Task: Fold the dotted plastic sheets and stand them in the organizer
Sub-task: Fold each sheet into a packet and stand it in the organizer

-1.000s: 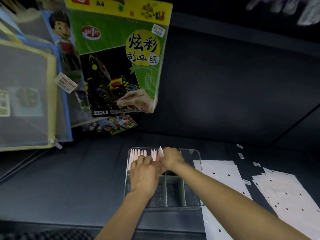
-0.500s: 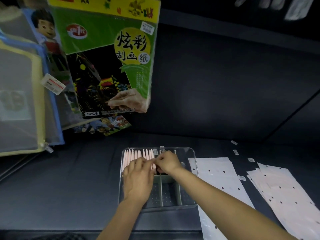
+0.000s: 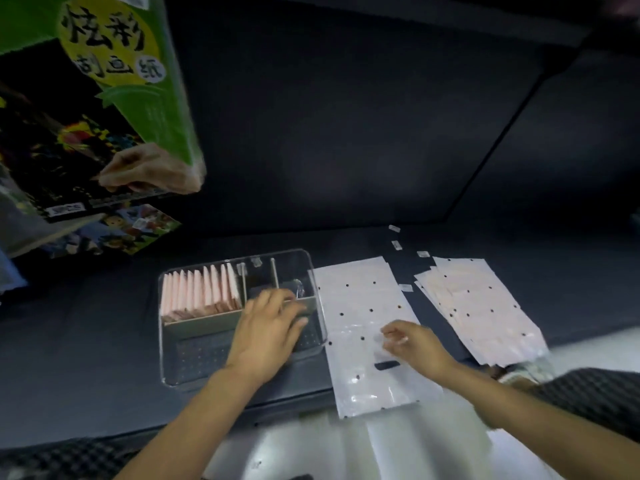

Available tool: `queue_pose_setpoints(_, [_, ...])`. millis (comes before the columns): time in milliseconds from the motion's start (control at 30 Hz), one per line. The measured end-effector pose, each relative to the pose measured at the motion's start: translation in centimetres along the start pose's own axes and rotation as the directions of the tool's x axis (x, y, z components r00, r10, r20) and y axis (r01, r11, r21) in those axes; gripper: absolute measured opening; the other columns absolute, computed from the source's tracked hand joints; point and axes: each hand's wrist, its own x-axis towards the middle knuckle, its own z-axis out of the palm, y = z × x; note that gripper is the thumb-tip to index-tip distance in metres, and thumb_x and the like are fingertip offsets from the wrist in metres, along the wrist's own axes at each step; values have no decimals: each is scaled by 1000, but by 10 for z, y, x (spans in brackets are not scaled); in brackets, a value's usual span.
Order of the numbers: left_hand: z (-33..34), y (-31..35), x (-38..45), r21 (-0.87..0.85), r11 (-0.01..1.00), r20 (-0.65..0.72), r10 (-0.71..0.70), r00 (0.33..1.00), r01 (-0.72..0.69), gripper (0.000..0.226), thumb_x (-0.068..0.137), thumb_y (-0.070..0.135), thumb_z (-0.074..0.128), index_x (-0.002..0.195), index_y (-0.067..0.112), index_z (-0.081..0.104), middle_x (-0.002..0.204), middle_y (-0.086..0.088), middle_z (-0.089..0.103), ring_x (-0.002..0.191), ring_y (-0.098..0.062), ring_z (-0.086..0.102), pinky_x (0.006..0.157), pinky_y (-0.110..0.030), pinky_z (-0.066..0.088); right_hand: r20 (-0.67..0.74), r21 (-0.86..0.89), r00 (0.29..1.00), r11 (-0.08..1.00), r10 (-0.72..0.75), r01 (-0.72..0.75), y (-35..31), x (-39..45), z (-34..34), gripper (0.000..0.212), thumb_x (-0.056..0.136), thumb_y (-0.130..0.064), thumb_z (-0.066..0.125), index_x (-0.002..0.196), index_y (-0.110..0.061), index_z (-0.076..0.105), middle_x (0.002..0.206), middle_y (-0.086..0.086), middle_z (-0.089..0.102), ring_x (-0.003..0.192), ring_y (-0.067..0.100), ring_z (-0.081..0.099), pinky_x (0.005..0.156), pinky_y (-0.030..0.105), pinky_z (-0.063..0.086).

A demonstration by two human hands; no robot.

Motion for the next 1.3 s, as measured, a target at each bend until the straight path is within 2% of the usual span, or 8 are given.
queue_pose_setpoints(100, [26,29,-12,-76,983,190,178,965,-167,16,82,23,72,96,16,71,100,-1,66,92,-22,63,77,-30,53,142,-322,989,942,-51,95,57,-26,-2,54,86,-34,65,135,-23,45,139,-9,43,127,10,42,102,19,35])
queue_pose_setpoints(233, [68,49,-39,-132,986,626,162,763,-101,51,96,38,46,143,20,35,153,1,26,141,-16,23,111,-30,29,271,-522,952,810,-140,268,97,-42,-1,63,91,-31,58,146,-23,28,155,-8,14,142,8,18,112,18,20])
queue_pose_setpoints(333, [85,55,-55,-60,996,746,89,660,-67,77,93,43,53,152,24,8,160,4,-5,146,-14,0,119,-29,13,166,-532,943,779,-288,331,104,-44,3,53,72,-3,75,122,-11,61,138,10,50,124,23,53,96,27,48])
queue_pose_setpoints(500, [97,62,-59,11,997,693,43,719,-70,74,91,39,56,151,27,15,160,5,1,146,-13,3,117,-27,9,186,-317,967,921,-174,226,105,-30,-13,23,96,-24,53,109,-15,69,133,-2,57,125,15,51,102,24,40])
queue_pose_setpoints(700, [88,87,-30,-120,986,611,-22,791,120,23,96,37,46,109,28,63,113,12,64,106,-11,57,82,-23,43,442,15,893,996,-85,87,73,-10,-70,22,92,-21,60,72,-30,64,61,-26,60,61,-8,51,64,9,37])
queue_pose_setpoints(867, [61,97,20,-327,871,559,-135,818,367,11,91,28,58,84,22,62,74,3,62,71,-15,56,67,-29,43,474,199,877,980,-83,-15,63,21,-113,8,90,-24,63,84,-23,68,81,-17,64,77,-5,58,75,11,41])
queue_pose_setpoints(1067, [51,92,43,-241,949,19,-206,978,204,31,90,13,60,121,15,57,125,5,52,115,-13,45,94,-26,38,143,457,989,889,-37,-32,61,80,-105,10,91,-20,61,84,-17,68,88,-1,66,84,18,60,76,31,47])
queue_pose_setpoints(1300, [90,110,13,-64,997,259,65,964,-50,43,71,16,80,112,18,67,122,-1,63,116,-20,59,95,-39,49,-45,417,997,908,67,-42,71,129,-57,22,93,-19,58,114,-16,61,120,4,61,108,16,54,90,21,38])
